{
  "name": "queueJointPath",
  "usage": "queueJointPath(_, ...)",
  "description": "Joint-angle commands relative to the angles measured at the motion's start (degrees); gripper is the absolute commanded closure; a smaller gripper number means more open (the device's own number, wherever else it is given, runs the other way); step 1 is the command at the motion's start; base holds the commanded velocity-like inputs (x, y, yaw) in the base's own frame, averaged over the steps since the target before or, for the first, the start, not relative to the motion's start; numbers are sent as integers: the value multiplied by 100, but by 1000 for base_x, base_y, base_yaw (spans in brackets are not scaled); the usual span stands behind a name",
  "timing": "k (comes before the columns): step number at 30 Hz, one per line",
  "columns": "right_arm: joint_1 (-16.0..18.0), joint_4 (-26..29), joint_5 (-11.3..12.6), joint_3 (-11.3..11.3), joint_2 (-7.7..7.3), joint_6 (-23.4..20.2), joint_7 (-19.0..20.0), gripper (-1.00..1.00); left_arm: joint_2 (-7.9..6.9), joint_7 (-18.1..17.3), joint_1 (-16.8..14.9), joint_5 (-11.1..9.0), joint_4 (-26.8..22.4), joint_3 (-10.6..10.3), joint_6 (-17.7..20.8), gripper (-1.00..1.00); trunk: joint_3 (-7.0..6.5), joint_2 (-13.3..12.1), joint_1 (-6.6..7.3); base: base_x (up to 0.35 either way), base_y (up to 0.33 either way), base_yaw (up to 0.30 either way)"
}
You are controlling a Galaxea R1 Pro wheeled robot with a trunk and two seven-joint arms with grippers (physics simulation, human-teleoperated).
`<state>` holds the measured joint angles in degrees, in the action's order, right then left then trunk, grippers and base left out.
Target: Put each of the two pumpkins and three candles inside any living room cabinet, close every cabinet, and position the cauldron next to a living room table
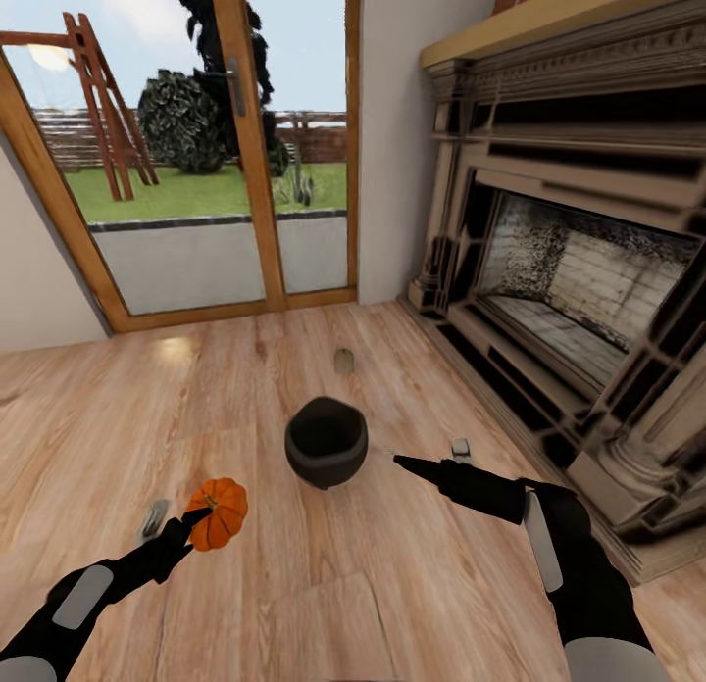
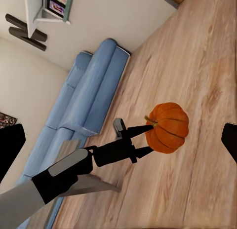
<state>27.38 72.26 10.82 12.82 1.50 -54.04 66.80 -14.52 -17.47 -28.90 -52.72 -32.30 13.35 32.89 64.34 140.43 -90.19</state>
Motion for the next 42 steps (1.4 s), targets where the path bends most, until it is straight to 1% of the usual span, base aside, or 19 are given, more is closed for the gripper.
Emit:
queueJointPath(1,5,-7,-1,10,5,-27,18,-100,2,7,-2,-36,-5,27,50,100,4,2,4,-260,0,-223)
queueJointPath(3,5,-30,4,10,3,-27,27,-100,2,7,-2,-36,-4,27,50,100,4,2,4,-160,0,-126)
queueJointPath(15,5,-63,0,24,6,-27,9,-100,2,7,-2,-36,-9,26,50,100,-211,-479,268,-11,0,-15)
queueJointPath(20,5,-77,7,27,8,-35,16,-100,2,7,-2,-36,-5,27,50,100,-301,-680,378,-16,0,-175)
queueJointPath(25,5,-80,8,33,7,-36,15,-100,7,6,-2,-36,-6,27,50,100,-391,-880,488,-248,0,-158)
queueJointPath(26,5,-79,8,57,7,-36,8,-100,8,6,-2,-36,-7,27,50,100,-409,-920,510,-317,0,-43)
queueJointPath(28,5,-74,8,200,8,-34,5,-100,5,6,-2,-36,-9,27,50,100,-445,-1001,553,-210,0,-32)
queueJointPath(30,5,-78,10,273,8,-35,15,-100,6,7,-2,-36,-6,27,50,100,-480,-1081,597,-71,0,-145)
queueJointPath(34,5,-77,10,303,8,-30,29,-100,10,7,-2,-36,-8,27,50,100,-552,-1241,685,-18,0,-140)
queueJointPath(42,5,-72,0,309,8,-27,21,-100,10,7,-2,-36,-9,27,50,100,-696,-1562,861,-1,0,-13)
